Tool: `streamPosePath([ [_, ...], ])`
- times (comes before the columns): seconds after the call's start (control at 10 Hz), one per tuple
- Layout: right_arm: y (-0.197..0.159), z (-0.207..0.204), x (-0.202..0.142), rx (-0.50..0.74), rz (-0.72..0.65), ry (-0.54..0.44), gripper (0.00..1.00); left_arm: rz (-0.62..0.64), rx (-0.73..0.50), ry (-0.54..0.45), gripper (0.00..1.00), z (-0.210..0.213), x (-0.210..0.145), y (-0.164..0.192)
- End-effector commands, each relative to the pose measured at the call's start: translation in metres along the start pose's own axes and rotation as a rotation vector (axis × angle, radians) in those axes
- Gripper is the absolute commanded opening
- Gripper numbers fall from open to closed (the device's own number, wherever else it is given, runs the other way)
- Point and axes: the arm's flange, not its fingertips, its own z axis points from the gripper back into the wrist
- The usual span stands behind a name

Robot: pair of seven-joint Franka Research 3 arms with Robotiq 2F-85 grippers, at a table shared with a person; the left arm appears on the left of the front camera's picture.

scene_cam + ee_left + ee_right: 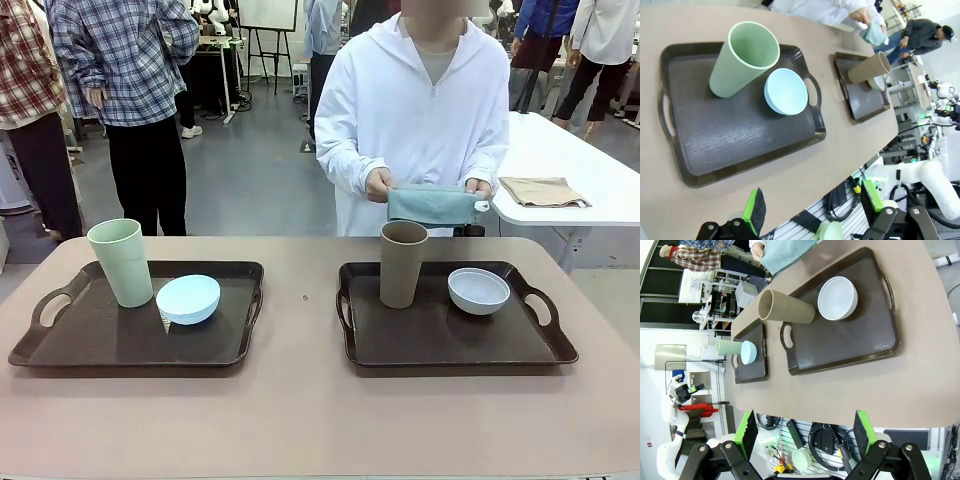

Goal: Set up a tray with a mat and arrange the tableware.
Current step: Pick up the Picnic Bowl and Reusable plastic cup from the Handle tray in front of the human's position and hold them in the air.

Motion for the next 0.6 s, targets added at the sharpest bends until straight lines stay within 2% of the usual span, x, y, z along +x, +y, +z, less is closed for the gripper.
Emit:
streamPosePath([
  [0.0,0.0001,-0.0005,0.001,0.024,0.01,0.001,1.0,-0.007,-0.009,-0.004,1.0,-0.0006,-0.0019,-0.0021],
  [0.5,0.0001,-0.0005,0.001,0.024,0.01,0.001,1.0,-0.007,-0.009,-0.004,1.0,-0.0006,-0.0019,-0.0021],
])
